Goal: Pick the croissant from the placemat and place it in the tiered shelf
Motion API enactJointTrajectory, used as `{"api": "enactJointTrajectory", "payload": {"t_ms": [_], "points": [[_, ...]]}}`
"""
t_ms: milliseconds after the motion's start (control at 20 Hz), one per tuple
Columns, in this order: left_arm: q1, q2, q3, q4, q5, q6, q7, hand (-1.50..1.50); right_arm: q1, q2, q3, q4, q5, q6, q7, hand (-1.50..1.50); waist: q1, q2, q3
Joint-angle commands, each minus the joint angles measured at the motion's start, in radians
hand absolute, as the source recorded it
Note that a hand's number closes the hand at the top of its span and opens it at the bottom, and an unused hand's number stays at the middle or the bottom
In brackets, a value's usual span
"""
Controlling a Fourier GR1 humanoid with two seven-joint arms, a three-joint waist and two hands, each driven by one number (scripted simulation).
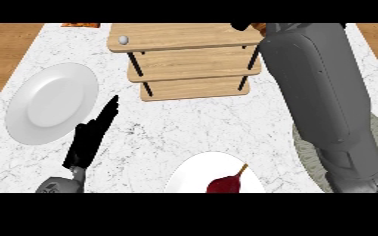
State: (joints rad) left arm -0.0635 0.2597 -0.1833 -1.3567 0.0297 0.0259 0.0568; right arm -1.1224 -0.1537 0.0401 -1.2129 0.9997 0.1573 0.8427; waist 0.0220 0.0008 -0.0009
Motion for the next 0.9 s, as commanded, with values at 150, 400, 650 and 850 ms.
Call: {"api": "enactJointTrajectory", "payload": {"t_ms": [150,400,650,850], "points": [[0.024,0.005,0.006,-0.012,-0.002,-0.019,0.005,0.0,-0.046,0.05,-0.032,0.31,0.008,-0.123,-0.104,1.5,0.011,0.009,0.0],[-0.039,-0.004,0.016,0.014,0.005,-0.025,0.014,0.0,-0.037,0.149,-0.209,0.288,-0.206,-0.274,-0.113,1.5,0.033,0.026,0.003],[-0.018,-0.004,0.0,0.01,-0.004,-0.042,-0.031,0.0,-0.053,0.15,-0.344,0.314,-0.431,-0.39,-0.168,-1.5,0.055,0.024,0.002],[-0.004,-0.01,-0.003,-0.001,-0.019,-0.022,-0.011,0.0,-0.057,0.151,-0.327,0.344,-0.568,-0.559,-0.287,-1.5,0.046,0.012,0.002]]}}
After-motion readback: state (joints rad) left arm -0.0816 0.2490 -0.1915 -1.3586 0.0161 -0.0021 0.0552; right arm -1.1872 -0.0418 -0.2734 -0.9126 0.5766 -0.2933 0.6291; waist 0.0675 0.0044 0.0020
